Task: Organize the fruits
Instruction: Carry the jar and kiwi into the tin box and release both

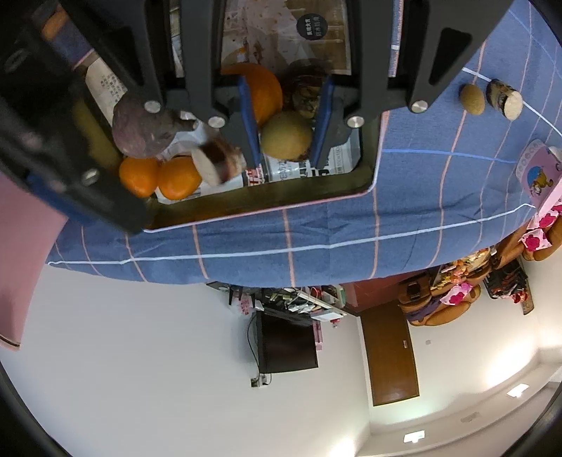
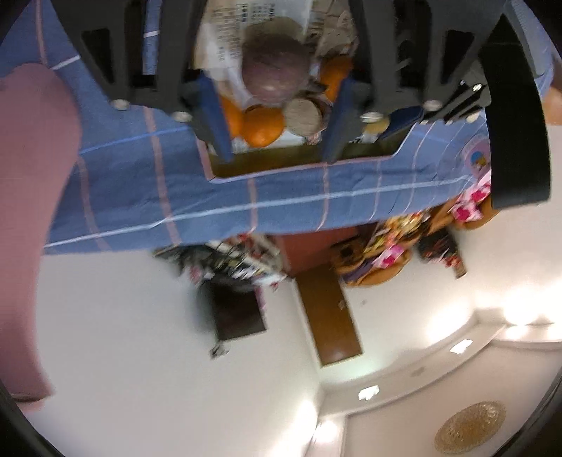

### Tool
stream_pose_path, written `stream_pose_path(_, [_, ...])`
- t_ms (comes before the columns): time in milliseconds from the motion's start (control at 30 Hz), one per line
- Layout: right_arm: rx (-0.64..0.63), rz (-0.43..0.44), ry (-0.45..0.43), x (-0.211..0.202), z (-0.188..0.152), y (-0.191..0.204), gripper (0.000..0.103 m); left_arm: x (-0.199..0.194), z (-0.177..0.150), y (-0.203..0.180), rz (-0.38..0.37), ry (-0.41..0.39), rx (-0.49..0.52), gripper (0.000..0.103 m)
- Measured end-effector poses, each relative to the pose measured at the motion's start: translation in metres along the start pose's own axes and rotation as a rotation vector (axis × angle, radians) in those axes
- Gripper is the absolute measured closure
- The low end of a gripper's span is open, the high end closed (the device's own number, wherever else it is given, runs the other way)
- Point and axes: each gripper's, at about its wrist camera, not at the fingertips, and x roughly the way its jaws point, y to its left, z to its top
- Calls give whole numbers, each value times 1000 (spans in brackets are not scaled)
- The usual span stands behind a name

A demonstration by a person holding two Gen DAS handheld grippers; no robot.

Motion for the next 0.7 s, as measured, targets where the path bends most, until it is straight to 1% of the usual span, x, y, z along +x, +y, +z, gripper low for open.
stream_pose_path(33, [9,-25,-24,-5,1,-2,36,-1,0,-1,7,-7,2,58])
stream_pose_path(100, [15,-62,-44,-9,2,-4,36,-5,-2,-2,31,-27,5,28])
stream_pose_path(133, [14,-83,-51,-11,2,-6,35,-9,-2,-2,44,-46,6,23])
stream_pose_path(200, [11,-108,-54,-14,2,-6,35,-17,-3,-4,50,-90,16,8])
stream_pose_path(267, [6,-131,-62,-18,2,-5,35,-26,-6,-8,50,-141,37,0])
stream_pose_path(333, [-5,-161,-83,-24,1,-4,35,-32,-7,-10,59,-173,54,0])
stream_pose_path(433, [-14,-197,-119,-32,-2,-2,34,-34,-8,-12,56,-177,63,0])
stream_pose_path(467, [-14,-205,-131,-35,-2,-3,28,-34,-7,-11,59,-176,61,0])
stream_pose_path(533, [-21,-233,-173,-41,-5,-3,23,-36,-8,-9,71,-181,49,0])
stream_pose_path(633, [-61,-278,-225,-49,-6,4,22,-38,-8,-4,74,-190,31,0])
stream_pose_path(700, [-86,-285,-241,-53,-8,9,20,-40,-10,-2,75,-197,25,0])
